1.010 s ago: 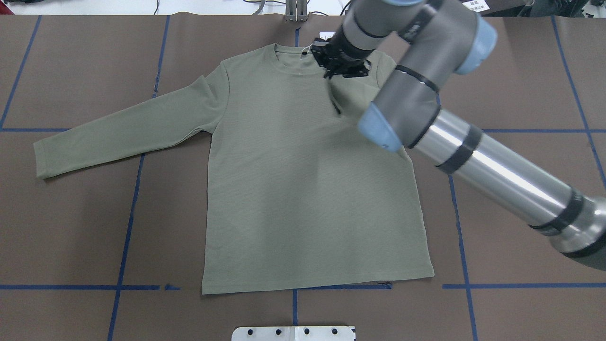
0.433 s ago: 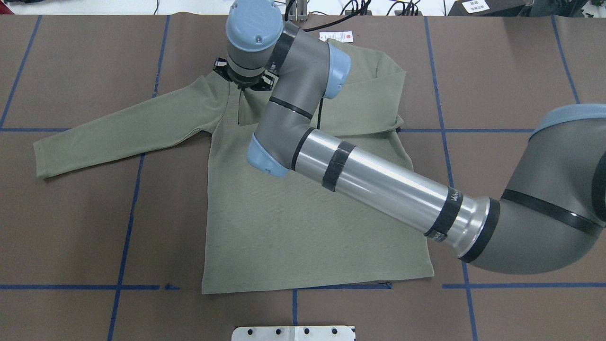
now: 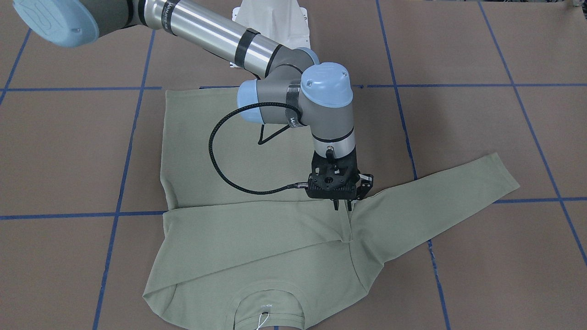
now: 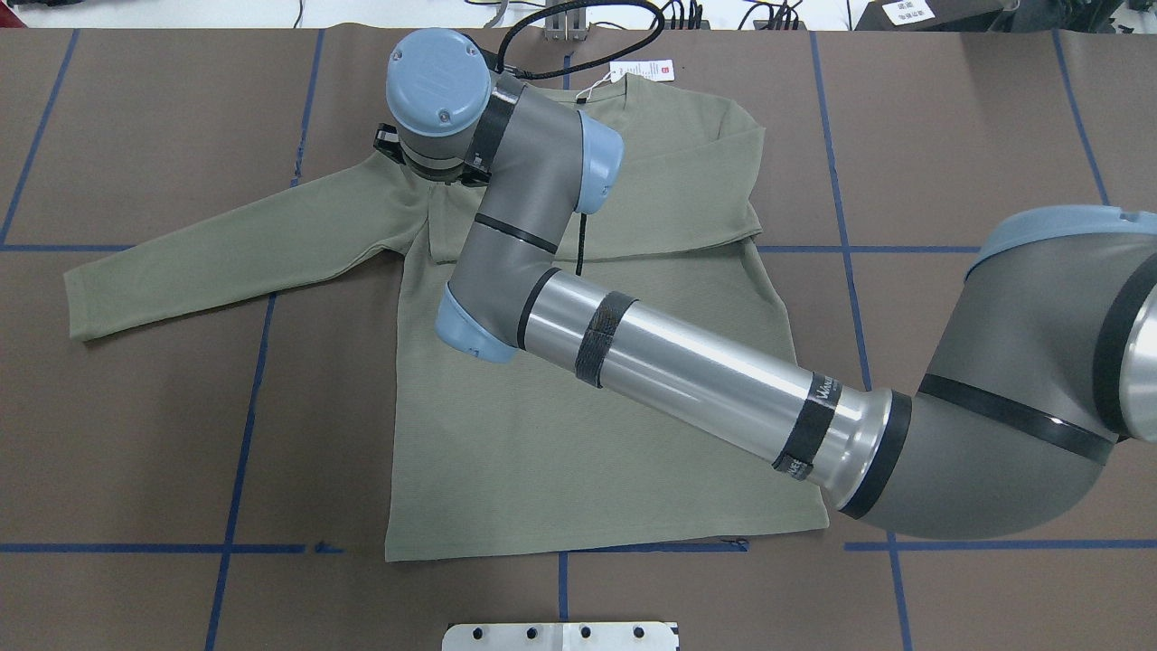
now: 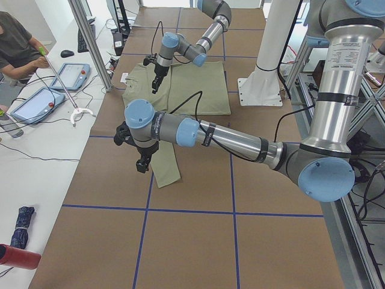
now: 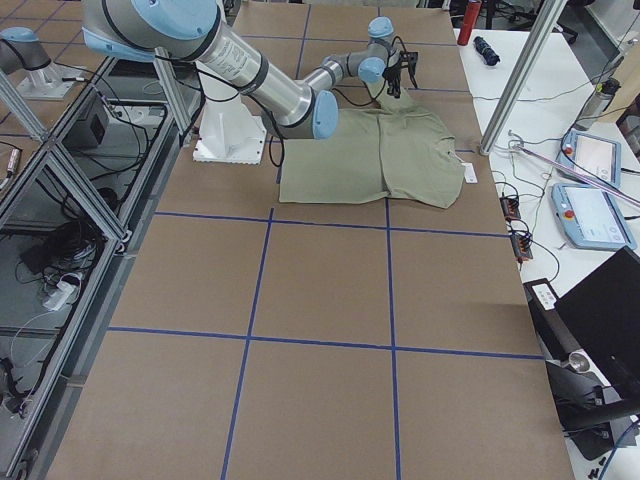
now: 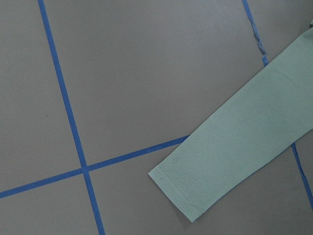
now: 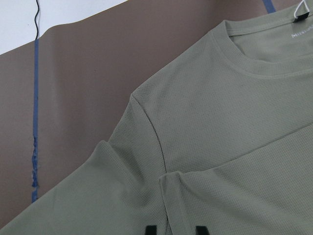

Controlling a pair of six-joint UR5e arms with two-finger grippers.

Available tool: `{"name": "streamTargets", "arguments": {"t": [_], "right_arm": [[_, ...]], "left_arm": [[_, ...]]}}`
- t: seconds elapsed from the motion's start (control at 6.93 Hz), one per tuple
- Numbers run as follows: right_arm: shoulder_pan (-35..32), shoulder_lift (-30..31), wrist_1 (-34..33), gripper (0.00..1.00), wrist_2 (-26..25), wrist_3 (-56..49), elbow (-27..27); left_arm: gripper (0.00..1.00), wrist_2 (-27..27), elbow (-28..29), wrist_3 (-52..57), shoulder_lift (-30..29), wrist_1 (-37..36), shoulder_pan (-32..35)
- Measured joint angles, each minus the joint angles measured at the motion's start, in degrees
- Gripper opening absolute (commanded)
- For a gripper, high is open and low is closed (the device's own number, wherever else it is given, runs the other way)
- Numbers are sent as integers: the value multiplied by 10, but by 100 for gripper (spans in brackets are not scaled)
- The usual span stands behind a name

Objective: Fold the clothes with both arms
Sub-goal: 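Grasp the sleeve with the right gripper and fold it across the shirt body, then release the sleeve and raise the right gripper away from the shirt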

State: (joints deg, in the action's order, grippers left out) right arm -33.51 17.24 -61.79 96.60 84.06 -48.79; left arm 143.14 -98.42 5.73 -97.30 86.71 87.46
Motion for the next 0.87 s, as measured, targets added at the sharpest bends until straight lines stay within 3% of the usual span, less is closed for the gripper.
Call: {"name": "streamTargets", "arguments": {"t": [0.29,0.43,0.72,0.87], "right_arm": [[5,-9,-3,99,-9,20,-10],[5,6,-13,99,-8,44,-45],[-1,98,-51,99,-3,59,-177],[-19,140,-58,99,16,58,-212]], "left_arm": [[100,4,15,-94,-6,54,-54],[99,3,42,-184,-12,123,-88],[94,-44,129,-310,-33,255,-162],[85,-61,179,-333,-41,310,-178]]}}
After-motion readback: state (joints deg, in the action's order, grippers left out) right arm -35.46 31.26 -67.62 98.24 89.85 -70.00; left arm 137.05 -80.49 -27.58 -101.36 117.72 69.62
